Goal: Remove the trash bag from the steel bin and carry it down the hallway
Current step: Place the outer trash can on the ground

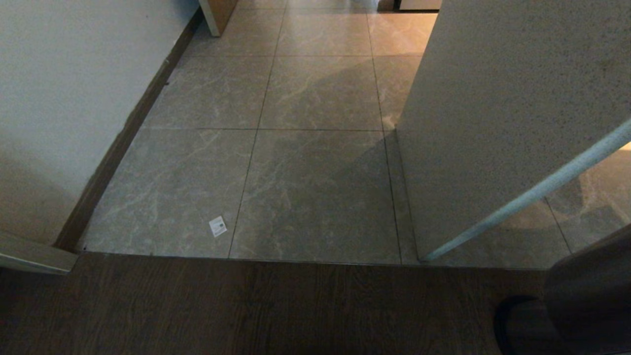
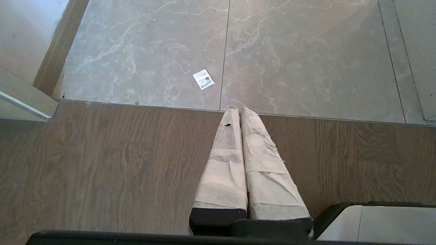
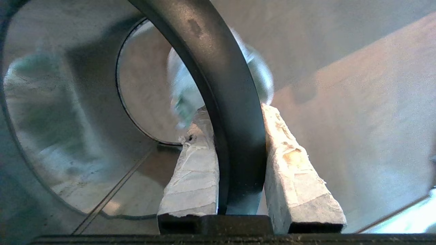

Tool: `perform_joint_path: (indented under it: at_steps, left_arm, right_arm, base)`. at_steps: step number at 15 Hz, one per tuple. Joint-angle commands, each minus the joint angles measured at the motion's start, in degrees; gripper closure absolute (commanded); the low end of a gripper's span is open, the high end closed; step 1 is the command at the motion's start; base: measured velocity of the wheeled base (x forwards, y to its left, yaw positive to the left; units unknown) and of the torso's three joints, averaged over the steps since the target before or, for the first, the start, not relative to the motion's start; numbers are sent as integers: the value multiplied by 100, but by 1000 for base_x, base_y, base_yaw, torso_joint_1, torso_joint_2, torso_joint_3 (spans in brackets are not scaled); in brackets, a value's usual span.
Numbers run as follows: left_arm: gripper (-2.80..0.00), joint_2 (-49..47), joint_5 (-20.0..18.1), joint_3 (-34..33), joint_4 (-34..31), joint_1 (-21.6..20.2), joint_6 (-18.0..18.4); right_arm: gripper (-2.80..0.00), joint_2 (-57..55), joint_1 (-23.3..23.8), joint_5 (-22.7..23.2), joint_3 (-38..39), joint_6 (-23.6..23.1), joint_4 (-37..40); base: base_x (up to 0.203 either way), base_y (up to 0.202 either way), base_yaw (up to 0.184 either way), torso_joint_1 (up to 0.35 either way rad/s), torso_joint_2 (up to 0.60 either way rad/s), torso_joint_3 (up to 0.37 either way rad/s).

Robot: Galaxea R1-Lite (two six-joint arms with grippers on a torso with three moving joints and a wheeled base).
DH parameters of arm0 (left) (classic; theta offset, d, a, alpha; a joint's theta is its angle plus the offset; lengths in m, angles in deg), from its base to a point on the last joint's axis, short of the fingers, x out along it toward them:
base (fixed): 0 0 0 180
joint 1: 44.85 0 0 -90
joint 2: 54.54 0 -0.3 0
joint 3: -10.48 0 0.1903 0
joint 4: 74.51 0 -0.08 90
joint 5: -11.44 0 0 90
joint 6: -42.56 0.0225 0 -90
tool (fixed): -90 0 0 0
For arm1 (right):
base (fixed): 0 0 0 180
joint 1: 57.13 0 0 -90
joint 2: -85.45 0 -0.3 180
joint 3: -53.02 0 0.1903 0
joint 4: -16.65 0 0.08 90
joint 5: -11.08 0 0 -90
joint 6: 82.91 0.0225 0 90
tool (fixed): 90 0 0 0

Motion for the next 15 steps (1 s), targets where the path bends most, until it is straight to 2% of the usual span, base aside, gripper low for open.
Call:
perform_joint_path:
  at_steps: [1,4,10,15]
  left_arm:
    - [0,2,2,0,0,0,8]
    - [0,2,2,0,0,0,8]
    - [0,2,2,0,0,0,8]
    - [0,2,2,0,0,0,-1]
  right_arm:
    - [0,-212,6,24,-436,104,16]
    - [0,-766,160,3,-1143,400,-15]
    - [0,-1963,714,-25,-2245,408,-31]
    - [0,-3056,902,-18,-3316,426,-49]
  base:
    - [0,0,0,0,0,0]
    - [0,0,0,0,0,0]
    - [0,0,0,0,0,0]
    - [0,0,0,0,0,0]
